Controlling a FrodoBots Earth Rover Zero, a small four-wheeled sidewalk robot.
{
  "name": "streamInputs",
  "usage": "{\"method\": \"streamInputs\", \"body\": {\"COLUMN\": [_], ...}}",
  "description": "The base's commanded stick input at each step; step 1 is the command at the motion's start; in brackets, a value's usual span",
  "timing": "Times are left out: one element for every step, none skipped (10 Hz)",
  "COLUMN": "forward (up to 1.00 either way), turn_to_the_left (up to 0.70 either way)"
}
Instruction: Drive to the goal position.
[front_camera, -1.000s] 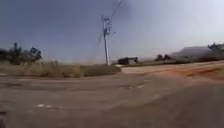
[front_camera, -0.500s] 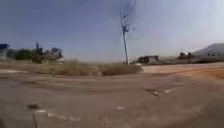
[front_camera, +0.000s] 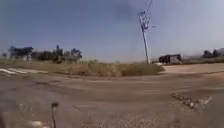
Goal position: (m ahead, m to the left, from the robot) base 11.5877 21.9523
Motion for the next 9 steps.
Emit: {"method": "streamInputs", "body": {"forward": [1.00, 1.00, 1.00, 1.00, 1.00, 1.00, 1.00, 1.00, 1.00], "turn_to_the_left": [0.27, 0.27, 0.27, 0.27, 0.27, 0.27, 0.27, 0.27, 0.27]}}
